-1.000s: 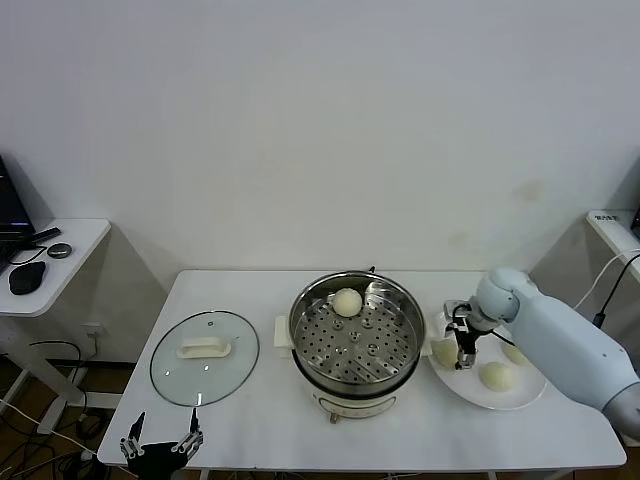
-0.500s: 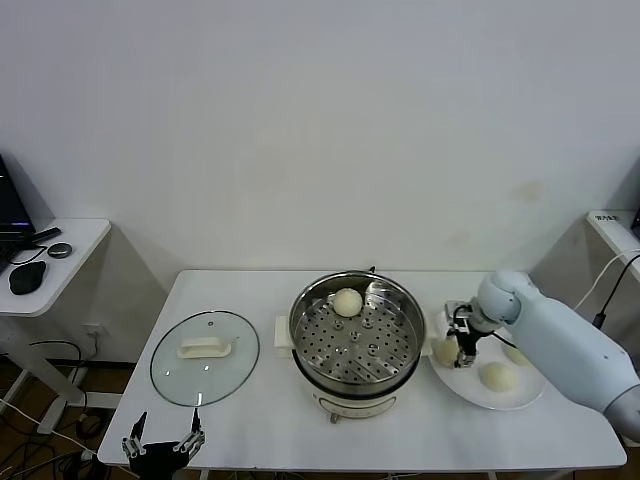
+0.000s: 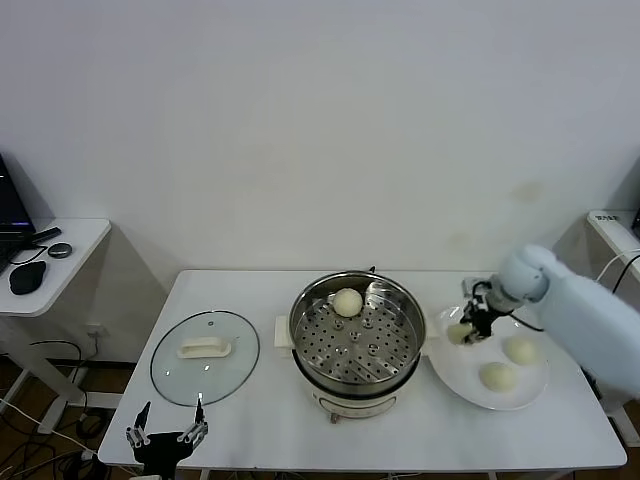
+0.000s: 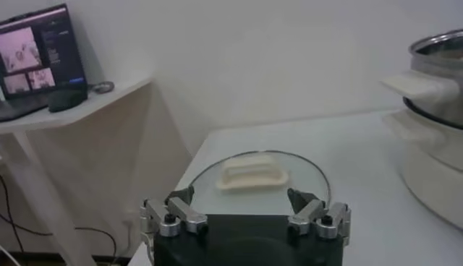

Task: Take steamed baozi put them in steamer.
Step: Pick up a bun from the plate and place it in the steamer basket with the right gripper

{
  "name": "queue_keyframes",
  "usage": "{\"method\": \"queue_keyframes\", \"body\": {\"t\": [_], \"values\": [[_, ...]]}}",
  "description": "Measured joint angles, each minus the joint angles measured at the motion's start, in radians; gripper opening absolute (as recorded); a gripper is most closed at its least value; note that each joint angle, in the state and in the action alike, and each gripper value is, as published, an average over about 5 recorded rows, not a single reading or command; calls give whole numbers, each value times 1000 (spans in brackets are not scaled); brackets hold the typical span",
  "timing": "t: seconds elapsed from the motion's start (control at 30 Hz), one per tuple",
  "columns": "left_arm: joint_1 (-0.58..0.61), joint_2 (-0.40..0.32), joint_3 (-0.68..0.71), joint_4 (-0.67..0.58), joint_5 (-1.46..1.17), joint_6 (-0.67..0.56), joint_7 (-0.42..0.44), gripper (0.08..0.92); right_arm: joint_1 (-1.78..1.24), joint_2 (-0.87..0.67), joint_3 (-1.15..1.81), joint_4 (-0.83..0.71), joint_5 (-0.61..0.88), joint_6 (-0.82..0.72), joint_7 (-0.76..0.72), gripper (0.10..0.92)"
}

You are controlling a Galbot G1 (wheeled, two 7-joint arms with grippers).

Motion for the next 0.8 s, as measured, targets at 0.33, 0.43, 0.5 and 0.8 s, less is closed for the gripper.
{"method": "queue_keyframes", "body": {"t": [0.33,0.43,0.5,0.8], "values": [[-23,20,23,-23,1,3,-2,823,371,5,-268,139,264,-123,-29,407],[-28,23,28,-30,-1,3,-4,823,443,45,-325,171,342,-170,-25,407],[-30,23,30,-34,-2,3,-6,823,479,78,-357,185,388,-199,-19,407],[-28,19,43,-51,-1,2,-14,823,539,260,-462,170,476,-282,20,407]]}}
